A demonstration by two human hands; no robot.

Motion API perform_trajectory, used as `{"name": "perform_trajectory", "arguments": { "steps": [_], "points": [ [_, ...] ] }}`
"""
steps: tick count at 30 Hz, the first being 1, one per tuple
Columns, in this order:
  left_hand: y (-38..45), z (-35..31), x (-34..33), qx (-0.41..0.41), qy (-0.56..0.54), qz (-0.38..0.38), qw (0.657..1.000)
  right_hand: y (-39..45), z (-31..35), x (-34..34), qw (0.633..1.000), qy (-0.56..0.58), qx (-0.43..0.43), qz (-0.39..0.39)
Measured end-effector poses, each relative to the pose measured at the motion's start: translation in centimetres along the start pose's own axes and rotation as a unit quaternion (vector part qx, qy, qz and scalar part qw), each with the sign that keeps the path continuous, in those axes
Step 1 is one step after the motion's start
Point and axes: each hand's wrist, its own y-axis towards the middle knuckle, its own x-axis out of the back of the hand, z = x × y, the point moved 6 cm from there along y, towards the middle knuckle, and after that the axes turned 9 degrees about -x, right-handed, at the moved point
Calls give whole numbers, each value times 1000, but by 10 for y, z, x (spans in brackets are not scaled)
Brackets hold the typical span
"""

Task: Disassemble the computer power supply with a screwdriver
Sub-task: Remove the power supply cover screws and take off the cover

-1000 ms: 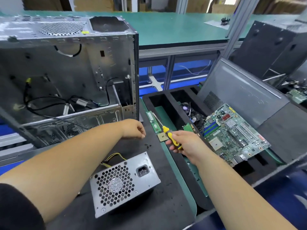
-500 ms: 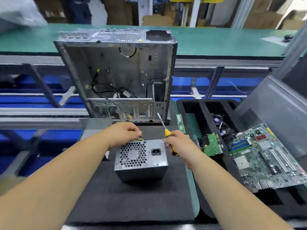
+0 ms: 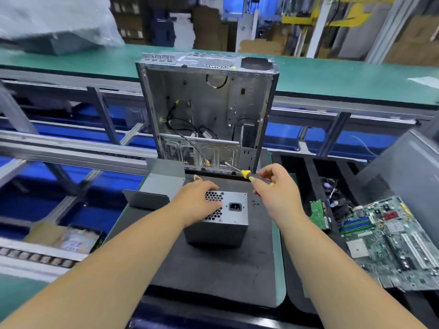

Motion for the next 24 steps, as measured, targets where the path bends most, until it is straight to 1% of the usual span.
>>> {"name": "perform_trajectory", "arguments": {
  "steps": [3,5,7,11,13,17,20,24],
  "points": [
    [6,3,-3,-5,0,-22,1000,-6,10,6,999,19,24,-22],
    [10,9,-4,2,-50,-40,998,-7,15,6,999,16,34,-32],
    [16,10,-5,-7,-73,-45,996,-7,21,5,998,-1,43,-37],
    [26,7,-3,-65,-73,-30,995,-4,34,-4,996,-56,57,-35],
    [28,7,-5,-81,-75,-24,994,-3,42,-7,994,-84,63,-38],
    [25,9,-9,-86,-37,-41,995,-5,57,-11,986,-139,79,-49],
    [22,10,-7,-91,-54,-65,992,-6,64,-16,979,-182,83,-45],
    [19,8,-4,-105,-55,-78,990,-7,70,-22,976,-197,86,-41]
  ]
}}
